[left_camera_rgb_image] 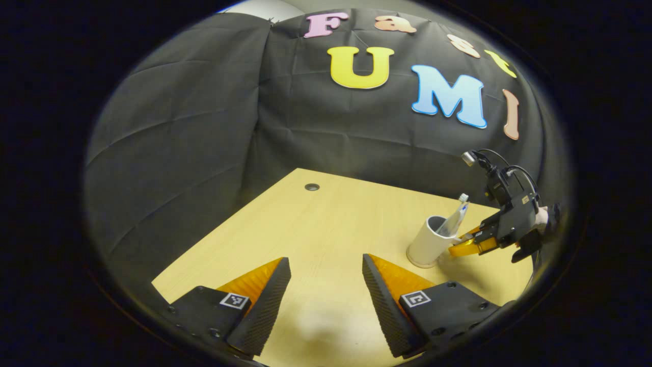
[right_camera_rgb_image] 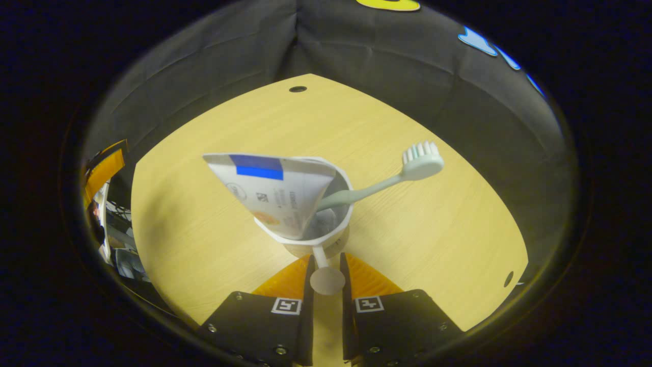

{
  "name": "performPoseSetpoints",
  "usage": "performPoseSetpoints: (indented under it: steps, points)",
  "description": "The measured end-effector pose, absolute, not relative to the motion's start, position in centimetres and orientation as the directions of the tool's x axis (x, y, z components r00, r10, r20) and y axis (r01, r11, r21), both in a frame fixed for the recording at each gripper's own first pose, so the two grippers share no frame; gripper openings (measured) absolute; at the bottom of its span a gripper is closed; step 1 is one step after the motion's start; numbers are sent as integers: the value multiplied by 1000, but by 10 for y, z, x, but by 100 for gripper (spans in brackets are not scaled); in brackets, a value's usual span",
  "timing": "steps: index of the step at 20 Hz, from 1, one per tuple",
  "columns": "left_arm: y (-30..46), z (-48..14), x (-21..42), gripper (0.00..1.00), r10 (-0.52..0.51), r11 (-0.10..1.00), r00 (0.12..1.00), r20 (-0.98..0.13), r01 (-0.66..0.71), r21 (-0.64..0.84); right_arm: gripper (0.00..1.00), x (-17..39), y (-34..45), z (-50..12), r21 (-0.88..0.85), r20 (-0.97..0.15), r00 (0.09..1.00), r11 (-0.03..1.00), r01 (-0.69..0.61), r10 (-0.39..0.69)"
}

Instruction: Put the toothbrush and toothpaste on the desktop into the cup, then pick up the cup and place it on the coaster on the desktop.

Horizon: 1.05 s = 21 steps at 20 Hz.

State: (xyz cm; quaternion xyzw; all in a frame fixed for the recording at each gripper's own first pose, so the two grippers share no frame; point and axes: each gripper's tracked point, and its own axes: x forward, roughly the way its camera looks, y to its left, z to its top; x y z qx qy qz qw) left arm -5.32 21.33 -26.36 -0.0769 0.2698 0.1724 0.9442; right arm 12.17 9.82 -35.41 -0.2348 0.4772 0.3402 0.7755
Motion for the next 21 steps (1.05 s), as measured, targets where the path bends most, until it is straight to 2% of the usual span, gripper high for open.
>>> performPoseSetpoints:
  steps: [9,12,15,21]
  points:
    - [152,-252,-5,93,126,982,853,-507,-180,-58,21,114,90,-347,-34,-862,394,739,-673,319]
    - [120,-239,15,93,51,993,878,-476,-94,-67,21,124,90,-340,-85,-815,504,801,-592,286]
    - [92,-220,35,93,-11,999,898,-440,-13,-52,22,133,94,-321,-124,-721,640,861,-494,263]
    - [51,-142,79,92,-65,998,953,-295,57,-36,21,136,100,-223,-119,-480,847,940,-321,228]
